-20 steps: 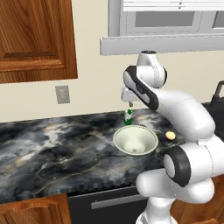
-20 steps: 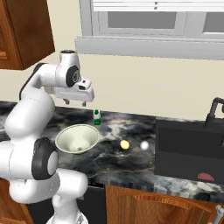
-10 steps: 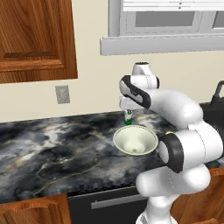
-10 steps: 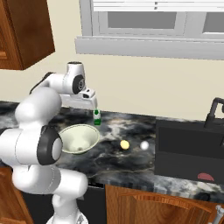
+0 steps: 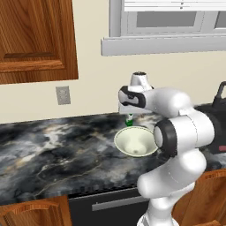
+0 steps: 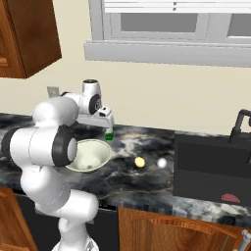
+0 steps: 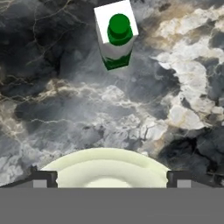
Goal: Gather the eggs and milk located in the vicinity of the sink area and place them right next to the bowl.
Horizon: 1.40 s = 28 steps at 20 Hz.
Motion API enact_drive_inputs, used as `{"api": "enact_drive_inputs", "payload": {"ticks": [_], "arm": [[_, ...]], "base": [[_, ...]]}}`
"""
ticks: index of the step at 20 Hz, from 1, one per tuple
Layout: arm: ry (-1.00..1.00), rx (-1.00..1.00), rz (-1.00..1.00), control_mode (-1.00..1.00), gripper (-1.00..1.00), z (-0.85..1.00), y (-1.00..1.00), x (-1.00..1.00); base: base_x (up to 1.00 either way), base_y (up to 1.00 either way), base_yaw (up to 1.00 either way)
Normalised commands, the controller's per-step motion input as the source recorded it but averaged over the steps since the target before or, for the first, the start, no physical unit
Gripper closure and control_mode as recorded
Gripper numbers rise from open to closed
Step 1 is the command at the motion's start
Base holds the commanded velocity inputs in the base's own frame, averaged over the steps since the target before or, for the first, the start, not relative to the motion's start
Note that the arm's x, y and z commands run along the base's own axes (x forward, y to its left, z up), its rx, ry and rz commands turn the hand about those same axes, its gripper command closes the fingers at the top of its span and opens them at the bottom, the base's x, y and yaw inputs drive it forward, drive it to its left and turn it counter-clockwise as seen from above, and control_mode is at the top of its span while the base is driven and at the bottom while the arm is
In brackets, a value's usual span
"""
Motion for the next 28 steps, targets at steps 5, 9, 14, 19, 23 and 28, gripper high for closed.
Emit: {"api": "enact_drive_inputs", "payload": {"ticks": [5, 9, 14, 19, 23, 28], "arm": [[0.06, 0.0, 0.0, -1.0, -1.0, 0.06, -0.03, 0.47], [0.04, 0.0, 0.0, -1.0, -1.0, 0.0, -0.03, 0.23], [0.01, 0.0, 0.0, -1.0, -1.0, 0.0, -0.05, 0.17], [0.03, 0.0, 0.0, -1.0, -1.0, -0.08, -0.09, 0.22], [0.01, 0.0, 0.0, -1.0, -1.0, -0.19, -0.01, 0.03], [0.01, 0.0, 0.0, -1.0, -1.0, -0.3, 0.0, 0.2]], "base": [[0.0, 0.0, 0.0], [0.0, 0.0, 0.0], [0.0, 0.0, 0.0], [0.0, 0.0, 0.0], [0.0, 0.0, 0.0], [0.0, 0.0, 0.0]]}}
